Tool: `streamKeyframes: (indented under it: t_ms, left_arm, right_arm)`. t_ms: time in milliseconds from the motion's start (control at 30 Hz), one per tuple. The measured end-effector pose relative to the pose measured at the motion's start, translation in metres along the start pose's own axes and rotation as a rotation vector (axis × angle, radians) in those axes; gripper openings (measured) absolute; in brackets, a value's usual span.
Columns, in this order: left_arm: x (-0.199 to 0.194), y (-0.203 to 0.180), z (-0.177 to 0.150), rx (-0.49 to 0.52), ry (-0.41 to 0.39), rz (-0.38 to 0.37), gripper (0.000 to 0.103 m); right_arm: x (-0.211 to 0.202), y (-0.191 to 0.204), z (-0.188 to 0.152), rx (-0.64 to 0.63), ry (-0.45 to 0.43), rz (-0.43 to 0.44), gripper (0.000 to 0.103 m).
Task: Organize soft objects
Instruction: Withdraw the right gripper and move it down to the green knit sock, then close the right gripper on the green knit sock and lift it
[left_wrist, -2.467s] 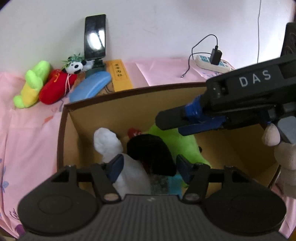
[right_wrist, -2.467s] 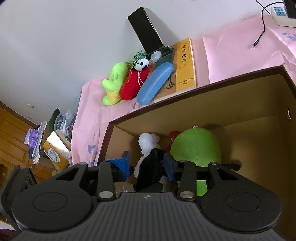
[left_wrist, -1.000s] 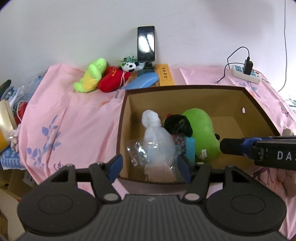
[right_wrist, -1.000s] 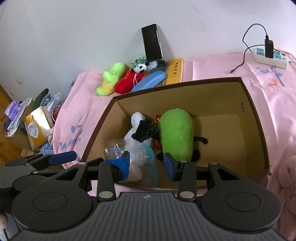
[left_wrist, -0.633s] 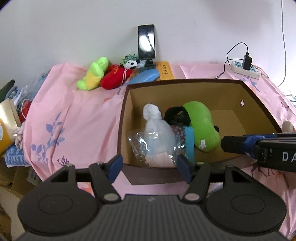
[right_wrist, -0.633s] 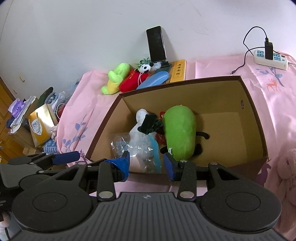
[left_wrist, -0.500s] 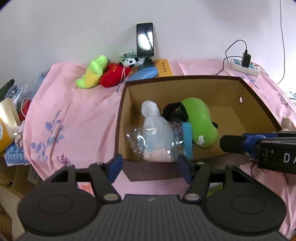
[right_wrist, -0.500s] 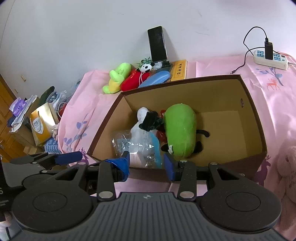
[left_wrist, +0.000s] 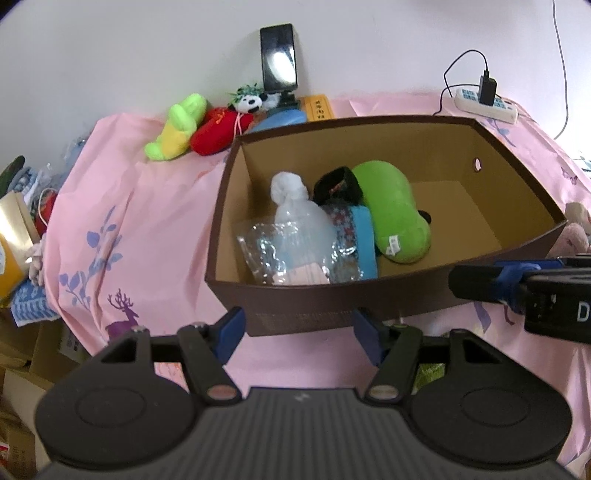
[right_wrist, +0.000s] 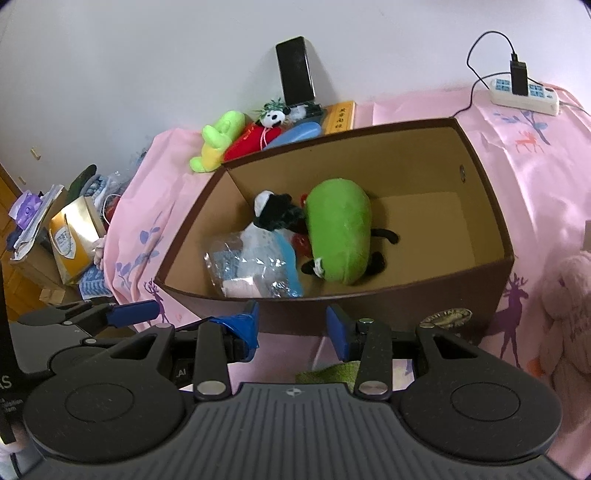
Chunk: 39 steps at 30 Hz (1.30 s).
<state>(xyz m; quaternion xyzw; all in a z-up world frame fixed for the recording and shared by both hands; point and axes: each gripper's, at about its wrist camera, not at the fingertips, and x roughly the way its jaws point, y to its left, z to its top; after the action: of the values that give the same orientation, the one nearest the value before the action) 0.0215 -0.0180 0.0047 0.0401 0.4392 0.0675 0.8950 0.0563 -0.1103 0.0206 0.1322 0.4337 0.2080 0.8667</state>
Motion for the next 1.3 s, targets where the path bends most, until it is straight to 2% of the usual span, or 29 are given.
streamKeyframes:
  t_ms: [233,400,700,867,1233,1300]
  left_arm:
    - [0.010,-0.007,-0.009,0.009,0.036,-0.025,0.065]
    - [0.020,-0.008,-0.020,0.003,0.076,-0.084,0.066]
    - [0.028,-0.019,-0.047,0.012,0.134,-0.353,0.067]
    - [0.034,-0.037,-0.052,0.058,0.154,-0.454,0.068]
    - [0.056,-0.054,-0.052,0.095,0.184,-0.487,0.068]
    - [0.058,-0.053,-0.052,0.088,0.178,-0.501,0.064]
  right_arm:
    - [0.007,-0.009,-0.009,0.013,0.036,-0.022,0.025]
    - [0.015,-0.022,-0.016,0.042,0.079,-0.041,0.025]
    - [0.030,-0.046,-0.033,0.107,0.179,-0.072,0.025]
    - [0.040,-0.050,-0.036,0.142,0.219,-0.050,0.025]
    - [0.057,-0.050,-0.041,0.137,0.288,-0.044,0.024]
    - [0.057,-0.050,-0.041,0.142,0.283,-0.041,0.023]
